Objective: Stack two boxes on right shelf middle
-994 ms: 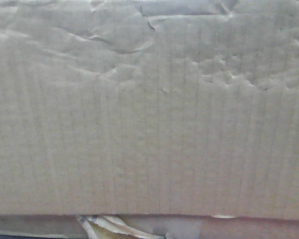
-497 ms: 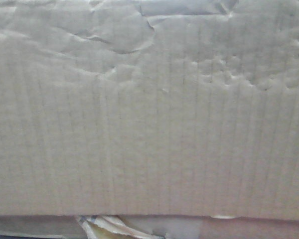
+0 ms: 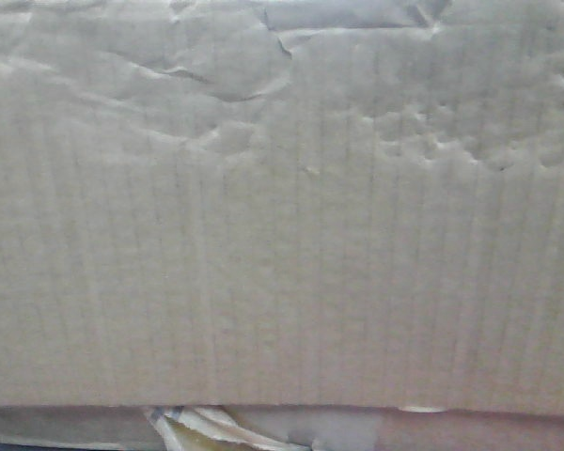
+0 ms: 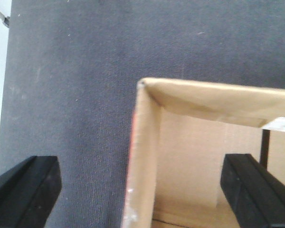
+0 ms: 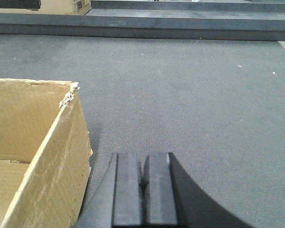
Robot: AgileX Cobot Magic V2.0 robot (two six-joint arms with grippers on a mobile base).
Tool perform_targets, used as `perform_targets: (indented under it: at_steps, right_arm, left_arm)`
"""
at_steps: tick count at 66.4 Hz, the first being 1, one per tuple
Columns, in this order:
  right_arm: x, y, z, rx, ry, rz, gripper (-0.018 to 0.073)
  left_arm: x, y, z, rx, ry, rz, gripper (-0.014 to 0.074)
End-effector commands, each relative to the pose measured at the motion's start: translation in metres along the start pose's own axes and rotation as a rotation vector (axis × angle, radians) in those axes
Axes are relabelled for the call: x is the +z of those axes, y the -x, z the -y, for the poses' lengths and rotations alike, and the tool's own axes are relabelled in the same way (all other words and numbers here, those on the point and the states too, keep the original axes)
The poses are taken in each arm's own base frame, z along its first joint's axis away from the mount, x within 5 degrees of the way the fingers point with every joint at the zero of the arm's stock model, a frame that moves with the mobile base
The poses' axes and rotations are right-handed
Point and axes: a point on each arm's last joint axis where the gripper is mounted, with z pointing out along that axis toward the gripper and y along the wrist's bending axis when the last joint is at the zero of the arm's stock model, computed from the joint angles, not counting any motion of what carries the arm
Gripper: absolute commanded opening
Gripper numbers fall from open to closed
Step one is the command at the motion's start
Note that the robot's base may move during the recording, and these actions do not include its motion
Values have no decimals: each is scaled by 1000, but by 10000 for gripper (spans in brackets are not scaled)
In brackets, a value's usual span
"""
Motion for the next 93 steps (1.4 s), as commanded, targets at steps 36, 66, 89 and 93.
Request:
perform_targets:
  at_steps: [36,66,89,93]
  right_arm:
    - [-1,5,1,-3,-9,28,-165]
    - [-1,5,1,-3,-9,28,-165]
    - [-1,5,1,-3,-9,28,-165]
    - [-1,5,1,-3,-9,28,-165]
  left_arm:
    - [48,-7,-8,-17,-136,-151,206]
    - [-12,12,-23,-90,-75,58,-111]
    - [-171,16,-39,-262,-132,567,-111]
    - [-191,13,-31,-272,-170,628,-111]
